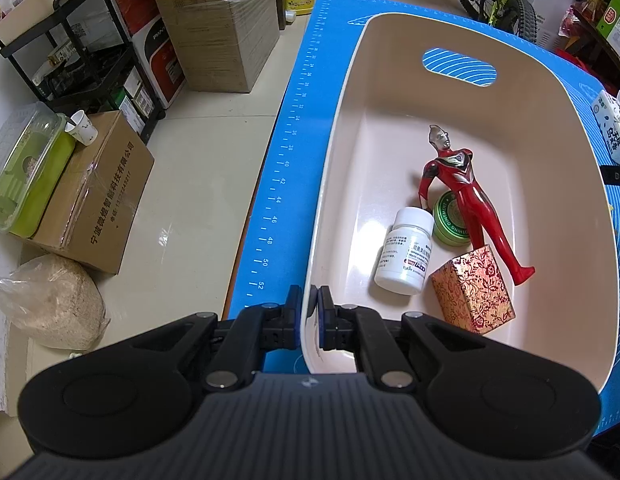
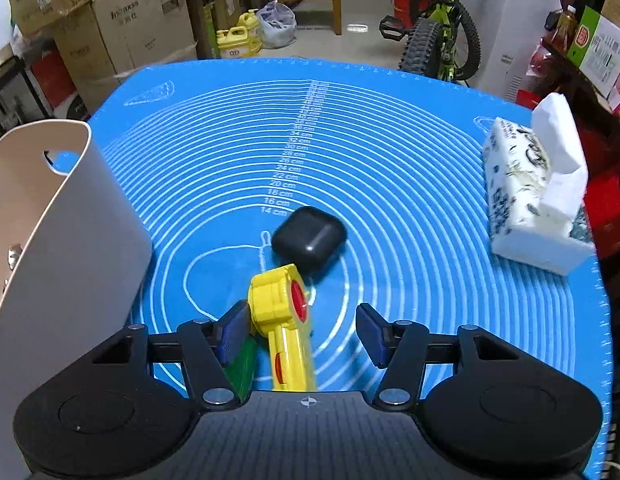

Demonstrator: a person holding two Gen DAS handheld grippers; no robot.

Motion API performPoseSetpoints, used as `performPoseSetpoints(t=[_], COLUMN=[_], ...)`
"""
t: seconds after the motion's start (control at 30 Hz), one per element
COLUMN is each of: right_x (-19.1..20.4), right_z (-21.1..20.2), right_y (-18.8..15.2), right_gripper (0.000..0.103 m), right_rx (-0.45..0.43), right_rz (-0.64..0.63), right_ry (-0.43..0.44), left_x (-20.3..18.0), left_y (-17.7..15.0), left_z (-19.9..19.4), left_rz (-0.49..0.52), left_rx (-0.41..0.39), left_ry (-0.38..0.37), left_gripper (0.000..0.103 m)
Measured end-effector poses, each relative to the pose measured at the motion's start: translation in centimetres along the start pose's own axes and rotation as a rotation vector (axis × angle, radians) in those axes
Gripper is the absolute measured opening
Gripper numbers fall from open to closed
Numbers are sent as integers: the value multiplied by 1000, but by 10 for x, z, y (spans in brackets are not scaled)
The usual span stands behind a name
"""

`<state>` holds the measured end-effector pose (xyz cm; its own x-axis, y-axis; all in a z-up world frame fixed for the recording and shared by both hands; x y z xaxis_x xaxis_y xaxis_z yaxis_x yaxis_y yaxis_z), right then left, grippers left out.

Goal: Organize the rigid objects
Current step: 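Grasp the yellow toy with the right tool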

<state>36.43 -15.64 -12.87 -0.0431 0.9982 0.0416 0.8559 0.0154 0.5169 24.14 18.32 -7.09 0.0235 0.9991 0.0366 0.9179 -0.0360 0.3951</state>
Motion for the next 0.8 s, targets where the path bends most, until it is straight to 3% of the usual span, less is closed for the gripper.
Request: performPoseSetpoints(t=[0.43,0.5,0.57,0.8], right_x=[11,8,6,2], right_z=[16,18,20,9], right_y=[-8,-9,-10,-12], right_gripper=[61,53,37,32], right_rx=[41,40,45,-7], right_rz=[-50,-40,-47,-74], right_ry=[-13,-8,-20,-38], left_x=[0,0,0,0], left_y=[0,0,0,0], left_z=[0,0,0,0], left_rz=[-1,0,0,-2], left_rx=[0,0,0,-1], left_ry=[0,0,0,0], left_gripper=[10,10,10,10])
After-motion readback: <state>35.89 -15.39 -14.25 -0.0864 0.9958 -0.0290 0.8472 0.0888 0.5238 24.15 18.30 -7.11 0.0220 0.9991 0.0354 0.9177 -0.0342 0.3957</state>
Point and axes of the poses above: each gripper's, at about its wrist camera, not at the fingertips, and z roughly the way its jaws point, x to its left, y to its top, the point moved 7 cm from there along z, roughly the way its jaws point
